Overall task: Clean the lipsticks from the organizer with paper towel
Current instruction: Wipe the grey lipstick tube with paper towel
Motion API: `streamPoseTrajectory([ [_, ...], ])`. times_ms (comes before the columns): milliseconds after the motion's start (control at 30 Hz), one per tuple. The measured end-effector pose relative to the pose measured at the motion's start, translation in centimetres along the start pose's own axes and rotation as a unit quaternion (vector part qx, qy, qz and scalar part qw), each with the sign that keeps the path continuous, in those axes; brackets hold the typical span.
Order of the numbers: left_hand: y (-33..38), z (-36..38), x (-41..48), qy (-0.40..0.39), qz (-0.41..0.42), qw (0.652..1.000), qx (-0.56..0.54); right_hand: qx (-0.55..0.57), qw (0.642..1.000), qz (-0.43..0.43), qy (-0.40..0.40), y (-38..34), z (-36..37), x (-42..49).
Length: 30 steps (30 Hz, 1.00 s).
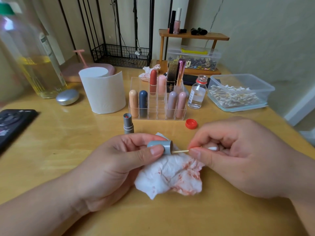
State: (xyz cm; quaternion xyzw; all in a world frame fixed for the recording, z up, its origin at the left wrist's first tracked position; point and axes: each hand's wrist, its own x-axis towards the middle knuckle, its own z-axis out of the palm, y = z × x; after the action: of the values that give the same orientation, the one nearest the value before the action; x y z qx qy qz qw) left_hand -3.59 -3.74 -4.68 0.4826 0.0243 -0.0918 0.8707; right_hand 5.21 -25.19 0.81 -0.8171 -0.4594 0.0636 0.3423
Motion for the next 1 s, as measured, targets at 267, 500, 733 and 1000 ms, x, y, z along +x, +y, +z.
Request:
streamPoseTrajectory([
  [267, 0.03, -0.11, 0.09, -0.010, 0.007, 1.000, 0.009, 0.014, 1.000, -0.022, -0.011, -0.33, -0.35, 0.00],
  [500, 0.09, -0.18, 0.05, -0.018, 0.005, 1.000, 0.005, -0.056, 0.998, 0.006, 0.012, -0.21, -0.16, 0.20],
  [733, 0.08, -0.13, 0.00, -0.017, 0.005, 1.000, 0.010, 0.036, 0.996, 0.061, -0.056, -0.21, -0.23, 0.03],
  [1000, 0.14, 0.25, 0.02, -0.001, -0.003, 0.999, 0.037, -0.013, 1.000, 0.012, -0.017, -0.30, -0.11, 0.07],
])
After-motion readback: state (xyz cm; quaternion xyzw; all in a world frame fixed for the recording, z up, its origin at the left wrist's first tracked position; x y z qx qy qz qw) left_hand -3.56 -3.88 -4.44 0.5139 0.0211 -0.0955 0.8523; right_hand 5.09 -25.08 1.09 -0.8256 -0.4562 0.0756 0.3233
